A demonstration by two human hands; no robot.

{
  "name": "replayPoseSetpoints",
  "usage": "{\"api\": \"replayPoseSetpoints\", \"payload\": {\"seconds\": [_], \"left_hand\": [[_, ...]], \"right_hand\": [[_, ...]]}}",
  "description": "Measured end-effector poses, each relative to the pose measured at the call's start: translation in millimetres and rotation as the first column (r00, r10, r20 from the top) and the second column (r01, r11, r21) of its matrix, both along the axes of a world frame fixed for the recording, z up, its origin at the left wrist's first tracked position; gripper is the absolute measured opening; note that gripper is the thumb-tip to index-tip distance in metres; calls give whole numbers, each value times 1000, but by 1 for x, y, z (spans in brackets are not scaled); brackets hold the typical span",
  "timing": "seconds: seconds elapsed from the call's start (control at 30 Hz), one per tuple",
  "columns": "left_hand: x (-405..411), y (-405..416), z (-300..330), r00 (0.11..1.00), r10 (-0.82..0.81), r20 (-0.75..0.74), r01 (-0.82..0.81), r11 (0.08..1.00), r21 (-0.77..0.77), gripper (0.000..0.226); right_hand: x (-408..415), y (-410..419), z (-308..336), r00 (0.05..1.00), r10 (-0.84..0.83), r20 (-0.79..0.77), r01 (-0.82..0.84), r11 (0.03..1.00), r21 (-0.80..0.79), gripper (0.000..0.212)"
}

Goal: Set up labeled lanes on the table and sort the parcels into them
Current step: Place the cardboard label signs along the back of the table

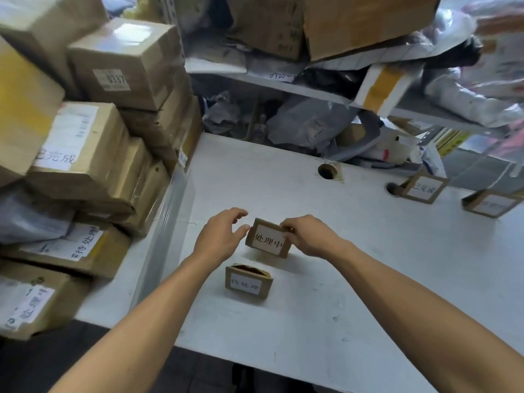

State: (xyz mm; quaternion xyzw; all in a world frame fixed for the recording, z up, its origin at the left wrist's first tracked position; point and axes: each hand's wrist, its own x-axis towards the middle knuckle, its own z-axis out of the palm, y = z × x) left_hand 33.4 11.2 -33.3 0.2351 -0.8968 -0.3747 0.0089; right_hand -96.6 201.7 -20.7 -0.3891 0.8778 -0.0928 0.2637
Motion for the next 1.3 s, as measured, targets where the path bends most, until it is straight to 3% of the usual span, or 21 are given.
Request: {"api": "replayPoseSetpoints", "payload": {"seconds": [0.17,0.37,0.47,1.0,1.3], "left_hand": [[-46,30,11,999,-41,-26,43,995,85,48],[-114,82,17,990,-117,-75,129,977,172,14],[-149,108,15,990,-127,-65,138,972,189,10],[-323,172,-15,992,-113,-54,117,991,72,7],[-351,185,-40,992,-123,30,124,992,-14,13]], "right_hand": [[-43,38,26,995,-102,10,102,993,-53,25],[-92,90,42,986,-164,-14,163,984,-68,25],[-118,117,42,980,-198,-22,197,978,-65,24],[-267,170,9,912,-345,-221,288,924,-252,20],[-290,171,-17,936,-268,-227,251,963,-102,16]]}}
